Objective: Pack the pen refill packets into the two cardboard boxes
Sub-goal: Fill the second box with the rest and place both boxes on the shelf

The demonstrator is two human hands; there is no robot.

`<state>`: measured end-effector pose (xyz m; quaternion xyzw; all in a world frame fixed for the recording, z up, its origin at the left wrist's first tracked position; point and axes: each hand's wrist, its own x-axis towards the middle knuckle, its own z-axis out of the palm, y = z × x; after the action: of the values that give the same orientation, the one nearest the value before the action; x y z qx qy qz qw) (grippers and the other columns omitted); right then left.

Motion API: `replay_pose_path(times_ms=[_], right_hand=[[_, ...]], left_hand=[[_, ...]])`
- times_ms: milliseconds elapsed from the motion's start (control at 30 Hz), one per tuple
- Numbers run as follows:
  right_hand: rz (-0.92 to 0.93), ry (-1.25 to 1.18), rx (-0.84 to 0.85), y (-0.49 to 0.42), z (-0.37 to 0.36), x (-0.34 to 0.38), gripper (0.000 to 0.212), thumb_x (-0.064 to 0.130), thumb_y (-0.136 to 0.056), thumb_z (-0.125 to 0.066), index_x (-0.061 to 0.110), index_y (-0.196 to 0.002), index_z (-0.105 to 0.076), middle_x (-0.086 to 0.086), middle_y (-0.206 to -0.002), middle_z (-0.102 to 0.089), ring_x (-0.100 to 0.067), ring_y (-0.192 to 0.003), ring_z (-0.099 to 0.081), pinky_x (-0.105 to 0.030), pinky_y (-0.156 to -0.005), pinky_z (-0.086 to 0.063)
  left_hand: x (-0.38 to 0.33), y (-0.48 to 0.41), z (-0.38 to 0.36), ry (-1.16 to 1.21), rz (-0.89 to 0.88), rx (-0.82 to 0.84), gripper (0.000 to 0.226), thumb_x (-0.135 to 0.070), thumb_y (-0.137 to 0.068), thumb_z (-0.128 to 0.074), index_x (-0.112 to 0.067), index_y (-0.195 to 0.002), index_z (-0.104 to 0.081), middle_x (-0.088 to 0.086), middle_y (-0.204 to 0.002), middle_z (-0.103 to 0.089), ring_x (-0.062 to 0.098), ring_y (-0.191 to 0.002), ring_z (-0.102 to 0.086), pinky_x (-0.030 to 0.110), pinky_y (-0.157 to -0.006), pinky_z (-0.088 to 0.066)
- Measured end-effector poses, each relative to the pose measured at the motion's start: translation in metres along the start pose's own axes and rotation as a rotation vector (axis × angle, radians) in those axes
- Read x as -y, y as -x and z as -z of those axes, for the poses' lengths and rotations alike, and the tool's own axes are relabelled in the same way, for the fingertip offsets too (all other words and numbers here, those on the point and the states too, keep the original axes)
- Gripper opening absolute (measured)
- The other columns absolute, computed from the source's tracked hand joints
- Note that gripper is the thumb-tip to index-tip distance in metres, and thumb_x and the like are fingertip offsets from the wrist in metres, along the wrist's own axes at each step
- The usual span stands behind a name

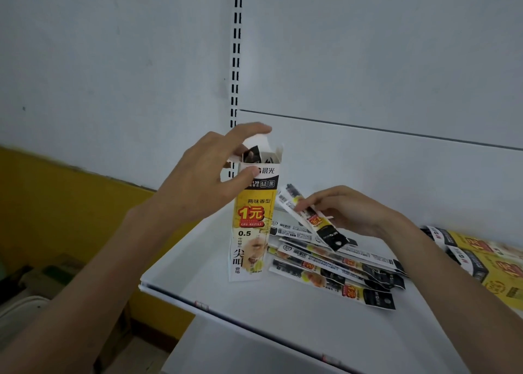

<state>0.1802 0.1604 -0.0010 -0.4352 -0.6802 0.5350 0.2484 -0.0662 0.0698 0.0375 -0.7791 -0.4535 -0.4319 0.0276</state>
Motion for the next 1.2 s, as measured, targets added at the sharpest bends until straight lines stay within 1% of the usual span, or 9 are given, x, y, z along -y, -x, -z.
replay_pose_path(times_ms=[233,433,533,633,733,833,933,1067,1200], right_hand=[[0.029,0.504,0.020,0.003,-0.002,-0.024,0.048,-0.014,-0.079,-0.048,0.025,-0.094,-0.073,-0.005,-0.112,-0.068,-0.027,-0.103,-0.064,-0.040,-0.091,-0.053],[0.229,0.417,-0.101,0.011,-0.010,-0.023,0.040,-0.014,-0.077,-0.062,0.024,-0.086,-0.068,-0.004,-0.098,-0.065,-0.009,-0.086,-0.065,-0.029,-0.072,-0.056],[0.363,0.362,-0.269,0.011,-0.009,-0.025,0.009,0.017,-0.078,-0.072,0.025,-0.084,-0.071,-0.002,-0.094,-0.062,-0.016,-0.087,-0.062,-0.032,-0.074,-0.055],[0.391,0.461,-0.358,0.011,-0.005,-0.017,0.014,0.041,-0.081,-0.065,0.030,-0.081,-0.074,0.000,-0.103,-0.061,-0.015,-0.099,-0.056,-0.026,-0.078,-0.045],[0.453,0.387,-0.415,0.018,-0.006,0.011,0.015,0.027,-0.087,-0.061,0.026,-0.076,-0.071,0.007,-0.087,-0.071,-0.019,-0.087,-0.062,-0.026,-0.068,-0.045],[0.601,0.288,-0.534,0.021,-0.005,0.047,0.017,0.014,-0.085,-0.065,0.024,-0.073,-0.067,0.009,-0.073,-0.071,-0.021,-0.081,-0.066,-0.039,-0.081,-0.051],[0.797,0.080,-0.612,0.026,-0.010,0.082,0.009,0.013,-0.076,-0.067,0.021,-0.074,-0.064,0.007,-0.068,-0.070,-0.029,-0.079,-0.066,-0.049,-0.085,-0.053],[0.971,-0.140,-0.593,0.031,-0.026,0.119,0.004,0.013,-0.076,-0.065,0.016,-0.077,-0.063,0.006,-0.072,-0.071,-0.026,-0.080,-0.069,-0.040,-0.078,-0.056],[0.970,-0.013,-0.502,0.024,-0.043,0.132,0.010,0.006,-0.079,-0.065,0.015,-0.076,-0.062,0.004,-0.066,-0.070,-0.022,-0.068,-0.069,-0.040,-0.074,-0.057]], left_hand=[[0.004,0.001,-0.006,-0.054,-0.071,-0.039,0.029,-0.034,-0.084,-0.047,-0.024,-0.105,-0.064,-0.015,-0.094,-0.057,0.013,-0.097,-0.048,0.036,-0.077,-0.048],[0.000,0.000,-0.009,-0.045,-0.056,-0.053,0.028,-0.031,-0.082,-0.049,-0.022,-0.103,-0.065,-0.014,-0.093,-0.058,0.014,-0.098,-0.049,0.028,-0.073,-0.047],[-0.001,0.000,-0.008,-0.072,-0.051,-0.040,0.028,-0.032,-0.082,-0.048,-0.019,-0.098,-0.066,-0.008,-0.092,-0.063,0.014,-0.094,-0.049,0.029,-0.071,-0.047],[0.003,0.001,-0.007,-0.101,-0.060,-0.044,0.027,-0.034,-0.082,-0.048,-0.019,-0.096,-0.066,-0.007,-0.094,-0.061,0.012,-0.093,-0.049,0.032,-0.073,-0.049],[0.004,0.004,-0.008,-0.043,-0.013,-0.069,0.030,-0.036,-0.082,-0.049,-0.022,-0.102,-0.066,-0.009,-0.106,-0.044,0.005,-0.100,-0.042,0.015,-0.076,-0.041],[0.002,0.007,-0.008,-0.081,-0.032,-0.050,0.035,-0.041,-0.084,-0.045,-0.027,-0.112,-0.060,-0.012,-0.103,-0.050,0.001,-0.099,-0.040,0.011,-0.077,-0.032],[-0.002,0.007,-0.004,-0.062,0.022,-0.027,0.040,-0.039,-0.082,-0.047,-0.032,-0.122,-0.050,-0.023,-0.097,-0.050,0.001,-0.098,-0.041,0.013,-0.075,-0.031],[-0.004,0.007,-0.001,-0.007,0.066,-0.003,0.031,-0.024,-0.088,-0.056,-0.034,-0.117,-0.051,-0.017,-0.097,-0.049,0.004,-0.104,-0.044,0.019,-0.083,-0.036],[-0.007,0.007,0.000,0.050,0.092,0.018,0.030,-0.019,-0.089,-0.053,-0.042,-0.108,-0.051,-0.020,-0.097,-0.044,0.008,-0.110,-0.041,0.035,-0.092,-0.042]])
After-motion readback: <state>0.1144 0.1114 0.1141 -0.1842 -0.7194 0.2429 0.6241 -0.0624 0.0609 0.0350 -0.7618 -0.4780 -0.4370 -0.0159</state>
